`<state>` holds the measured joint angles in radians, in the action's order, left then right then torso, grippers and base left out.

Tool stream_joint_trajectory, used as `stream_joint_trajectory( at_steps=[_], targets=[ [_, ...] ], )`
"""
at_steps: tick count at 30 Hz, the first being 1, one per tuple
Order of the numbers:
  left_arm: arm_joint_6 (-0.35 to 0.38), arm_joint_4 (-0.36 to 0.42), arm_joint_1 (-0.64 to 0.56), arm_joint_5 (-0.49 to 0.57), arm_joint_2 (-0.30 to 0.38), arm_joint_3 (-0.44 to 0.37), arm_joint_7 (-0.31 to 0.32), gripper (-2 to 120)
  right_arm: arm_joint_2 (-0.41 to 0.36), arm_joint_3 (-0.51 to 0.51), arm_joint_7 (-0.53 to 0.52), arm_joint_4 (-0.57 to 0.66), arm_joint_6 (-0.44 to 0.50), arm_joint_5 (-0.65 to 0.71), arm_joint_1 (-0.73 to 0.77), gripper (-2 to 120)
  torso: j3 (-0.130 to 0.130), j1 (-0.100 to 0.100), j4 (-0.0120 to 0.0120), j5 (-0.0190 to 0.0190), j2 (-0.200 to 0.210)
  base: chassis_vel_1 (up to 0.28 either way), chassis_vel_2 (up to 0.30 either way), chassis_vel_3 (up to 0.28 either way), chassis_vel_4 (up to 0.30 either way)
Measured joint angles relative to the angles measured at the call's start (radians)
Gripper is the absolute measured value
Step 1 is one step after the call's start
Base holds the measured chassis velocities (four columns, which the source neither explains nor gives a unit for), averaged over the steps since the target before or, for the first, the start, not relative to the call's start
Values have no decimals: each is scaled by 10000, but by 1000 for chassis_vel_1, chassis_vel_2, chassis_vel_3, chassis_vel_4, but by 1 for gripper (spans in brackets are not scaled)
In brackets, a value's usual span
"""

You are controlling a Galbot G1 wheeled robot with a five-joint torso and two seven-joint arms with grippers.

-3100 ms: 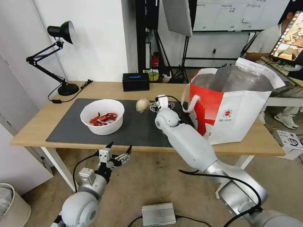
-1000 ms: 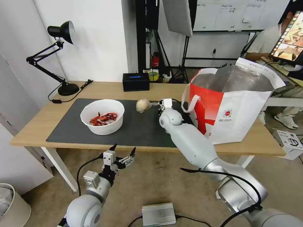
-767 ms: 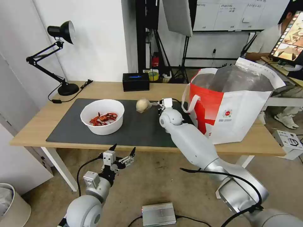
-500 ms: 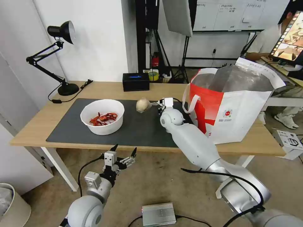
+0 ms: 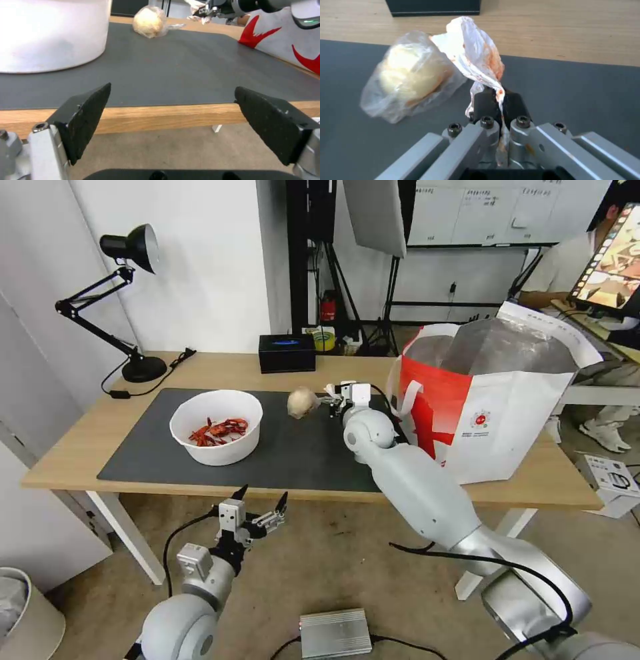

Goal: Pick up the trash from the table and place it into the takeout bag.

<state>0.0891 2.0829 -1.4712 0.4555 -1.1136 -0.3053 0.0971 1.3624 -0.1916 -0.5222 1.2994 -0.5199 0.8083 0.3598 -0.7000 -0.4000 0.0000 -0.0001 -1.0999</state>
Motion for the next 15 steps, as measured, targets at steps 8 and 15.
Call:
stream_joint_trajectory(
  at_steps=[8, 15],
  targets=[
    [-1, 70, -34, 49, 129, -162, 9, 100, -404, -8, -264, 1382, -229, 178, 409, 0, 0, 0, 0, 0, -2, 0, 0, 0, 0],
    [-9, 87, -94, 60, 157, -227, 10, 100, -928, -40, -413, 2864, -320, 317, 916, 0, 0, 0, 0, 1, -2, 0, 0, 0, 0]
  ],
)
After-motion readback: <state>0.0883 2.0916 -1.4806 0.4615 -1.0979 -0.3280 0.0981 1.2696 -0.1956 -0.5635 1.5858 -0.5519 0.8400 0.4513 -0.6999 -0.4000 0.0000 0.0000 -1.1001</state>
